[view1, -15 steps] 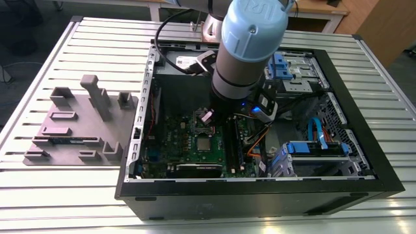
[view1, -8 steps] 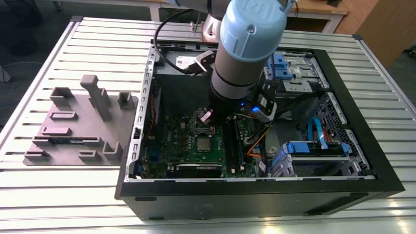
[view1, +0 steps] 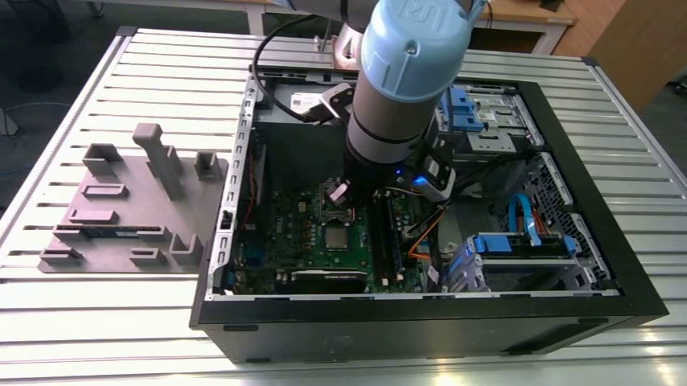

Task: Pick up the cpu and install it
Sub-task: 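Close the cpu cover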

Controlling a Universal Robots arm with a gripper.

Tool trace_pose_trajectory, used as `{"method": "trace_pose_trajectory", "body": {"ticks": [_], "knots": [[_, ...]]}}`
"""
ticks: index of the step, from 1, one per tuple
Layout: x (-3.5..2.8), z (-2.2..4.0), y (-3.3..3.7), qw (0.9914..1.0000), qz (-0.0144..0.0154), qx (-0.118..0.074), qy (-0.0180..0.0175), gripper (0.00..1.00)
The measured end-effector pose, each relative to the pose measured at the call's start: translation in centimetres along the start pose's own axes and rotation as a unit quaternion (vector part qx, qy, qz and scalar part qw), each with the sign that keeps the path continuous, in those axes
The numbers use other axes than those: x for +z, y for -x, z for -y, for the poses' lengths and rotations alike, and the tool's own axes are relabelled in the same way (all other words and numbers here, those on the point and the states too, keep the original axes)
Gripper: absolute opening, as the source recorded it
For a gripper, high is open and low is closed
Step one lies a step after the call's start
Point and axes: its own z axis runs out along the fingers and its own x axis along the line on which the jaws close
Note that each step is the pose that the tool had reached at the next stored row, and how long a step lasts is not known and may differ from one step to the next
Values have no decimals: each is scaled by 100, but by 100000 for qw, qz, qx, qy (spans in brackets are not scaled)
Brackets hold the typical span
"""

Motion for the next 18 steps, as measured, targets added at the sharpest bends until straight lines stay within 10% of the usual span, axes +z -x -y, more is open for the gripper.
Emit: {"method": "trace_pose_trajectory", "body": {"ticks": [18], "knots": [[6, -14, -10, 99901, 727, 4363, -470, 11]]}}
